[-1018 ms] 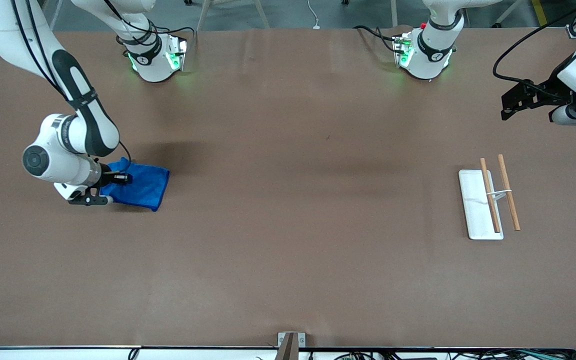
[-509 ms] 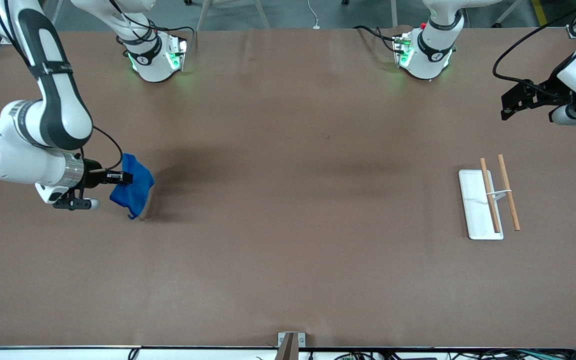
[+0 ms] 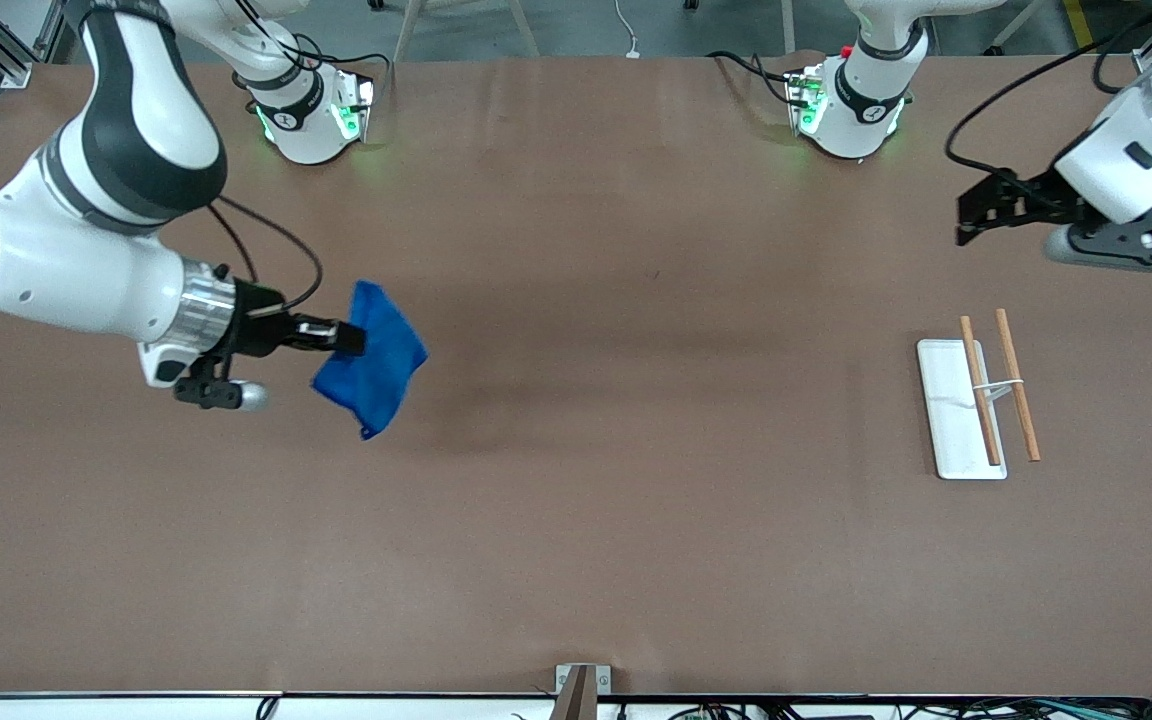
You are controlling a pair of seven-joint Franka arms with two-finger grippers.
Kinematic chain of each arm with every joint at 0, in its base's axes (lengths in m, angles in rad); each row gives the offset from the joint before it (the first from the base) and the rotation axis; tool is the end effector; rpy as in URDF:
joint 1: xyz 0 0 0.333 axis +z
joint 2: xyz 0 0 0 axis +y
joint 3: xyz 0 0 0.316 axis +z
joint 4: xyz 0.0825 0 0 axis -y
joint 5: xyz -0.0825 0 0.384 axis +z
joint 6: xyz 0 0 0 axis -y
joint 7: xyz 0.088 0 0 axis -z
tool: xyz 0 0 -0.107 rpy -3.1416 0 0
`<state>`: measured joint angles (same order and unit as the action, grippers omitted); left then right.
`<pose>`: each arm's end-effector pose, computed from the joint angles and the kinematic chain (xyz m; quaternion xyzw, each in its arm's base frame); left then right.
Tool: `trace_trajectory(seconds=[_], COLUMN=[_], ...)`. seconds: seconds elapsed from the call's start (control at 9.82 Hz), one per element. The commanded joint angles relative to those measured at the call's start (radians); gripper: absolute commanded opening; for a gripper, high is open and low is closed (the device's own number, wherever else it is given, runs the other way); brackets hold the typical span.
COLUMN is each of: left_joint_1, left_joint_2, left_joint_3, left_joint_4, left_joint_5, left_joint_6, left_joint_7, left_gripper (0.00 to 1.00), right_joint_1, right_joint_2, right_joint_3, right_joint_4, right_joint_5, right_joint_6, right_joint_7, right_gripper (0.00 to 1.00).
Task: Right arm passes towel to left arm to hang
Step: 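Lift the towel with the right gripper while the left gripper approaches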
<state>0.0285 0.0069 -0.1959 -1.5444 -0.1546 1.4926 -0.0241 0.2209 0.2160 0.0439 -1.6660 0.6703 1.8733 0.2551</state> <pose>0.5380 -0.1082 0.6279 0.9937 -0.0751 -0.0365 0.0747 0.5975 0.2087 0.4934 -0.9433 0.0952 0.0859 0.3062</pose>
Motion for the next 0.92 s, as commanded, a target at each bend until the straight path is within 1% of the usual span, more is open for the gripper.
trace_trajectory(seconds=[0.0, 0.1, 0.2, 0.31, 0.41, 0.51, 0.61, 0.71, 0.81], left_joint_1=[-0.002, -0.005, -0.009, -0.001, 0.005, 0.007, 0.005, -0.001, -0.005], left_joint_2=[0.062, 0.085, 0.119, 0.154, 0.198, 0.241, 0.278, 0.309, 0.339], left_joint_3=[0.000, -0.002, -0.002, -0.002, -0.002, -0.002, -0.002, -0.002, -0.002], left_joint_4=[0.024, 0.021, 0.020, 0.018, 0.006, -0.017, -0.054, -0.075, -0.097], left_joint_5=[-0.220, -0.326, -0.461, -0.582, -0.696, -0.821, -0.976, -1.081, -1.159], left_joint_6=[0.000, 0.026, 0.037, 0.041, 0.040, 0.040, 0.040, 0.041, 0.041], left_joint_7=[0.013, 0.024, 0.054, 0.093, 0.157, 0.211, 0.270, 0.323, 0.385], left_gripper=[1.00, 1.00, 1.00, 1.00, 1.00, 1.00, 1.00, 1.00, 1.00], right_joint_1=[0.069, 0.080, 0.093, 0.125, 0.144, 0.167, 0.182, 0.195, 0.211], right_joint_2=[0.016, 0.032, 0.051, 0.059, 0.069, 0.085, 0.104, 0.123, 0.138], right_joint_3=[-0.009, -0.007, -0.007, -0.009, -0.009, -0.007, -0.009, -0.009, -0.009], right_joint_4=[0.079, 0.109, 0.136, 0.140, 0.141, 0.141, 0.140, 0.140, 0.140], right_joint_5=[0.189, 0.260, 0.373, 0.481, 0.552, 0.631, 0.741, 0.811, 0.871], right_joint_6=[-0.005, -0.005, -0.006, -0.003, 0.050, 0.075, 0.075, 0.075, 0.075], right_joint_7=[0.010, 0.001, -0.005, -0.008, -0.019, -0.080, -0.139, -0.175, -0.180], right_gripper=[0.01, 0.01, 0.01, 0.01, 0.01, 0.01, 0.01, 0.01, 0.01])
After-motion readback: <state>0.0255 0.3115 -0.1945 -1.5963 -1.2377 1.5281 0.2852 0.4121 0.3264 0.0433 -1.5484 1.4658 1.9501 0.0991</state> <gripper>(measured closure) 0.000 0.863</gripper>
